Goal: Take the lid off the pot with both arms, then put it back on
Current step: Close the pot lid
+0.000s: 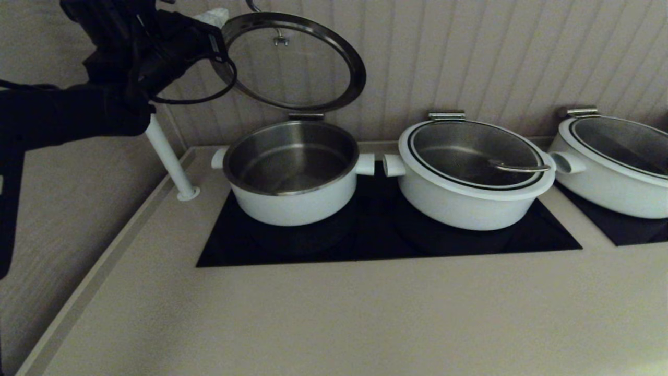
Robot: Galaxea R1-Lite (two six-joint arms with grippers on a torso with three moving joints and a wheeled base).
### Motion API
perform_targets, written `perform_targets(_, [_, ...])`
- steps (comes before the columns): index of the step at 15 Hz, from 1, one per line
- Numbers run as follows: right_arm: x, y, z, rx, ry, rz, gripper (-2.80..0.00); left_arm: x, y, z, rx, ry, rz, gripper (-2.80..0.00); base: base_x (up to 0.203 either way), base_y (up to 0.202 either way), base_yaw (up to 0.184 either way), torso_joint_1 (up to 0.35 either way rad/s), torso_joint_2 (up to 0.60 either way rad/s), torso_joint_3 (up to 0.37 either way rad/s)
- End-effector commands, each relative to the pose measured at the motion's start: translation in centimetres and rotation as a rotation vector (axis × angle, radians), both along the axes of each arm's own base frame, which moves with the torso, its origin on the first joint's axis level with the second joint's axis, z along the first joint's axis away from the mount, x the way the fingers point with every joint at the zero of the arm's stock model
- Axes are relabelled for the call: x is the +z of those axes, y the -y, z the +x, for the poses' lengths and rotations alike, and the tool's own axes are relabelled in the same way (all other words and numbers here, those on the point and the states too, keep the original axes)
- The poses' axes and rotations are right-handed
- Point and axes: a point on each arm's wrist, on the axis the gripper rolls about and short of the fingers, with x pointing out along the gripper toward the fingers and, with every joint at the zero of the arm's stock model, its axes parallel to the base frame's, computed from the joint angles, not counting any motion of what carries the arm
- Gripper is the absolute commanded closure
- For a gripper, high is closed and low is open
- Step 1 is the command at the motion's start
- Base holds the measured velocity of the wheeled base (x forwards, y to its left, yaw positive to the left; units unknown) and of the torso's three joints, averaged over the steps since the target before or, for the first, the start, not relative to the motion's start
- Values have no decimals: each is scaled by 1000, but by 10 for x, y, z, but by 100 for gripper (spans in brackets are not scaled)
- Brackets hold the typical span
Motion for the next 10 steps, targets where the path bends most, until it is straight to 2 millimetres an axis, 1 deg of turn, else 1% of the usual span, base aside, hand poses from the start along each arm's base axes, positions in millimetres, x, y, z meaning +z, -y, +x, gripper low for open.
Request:
perform_targets(1, [0,0,0,2,0,-1,0,3,0,-2,-1,6,2,0,0,0,0,0,0,0])
perform_targets(10, [0,0,0,3,0,-1,0,21,-3,-21,4,-28,6,0,0,0,0,0,0,0])
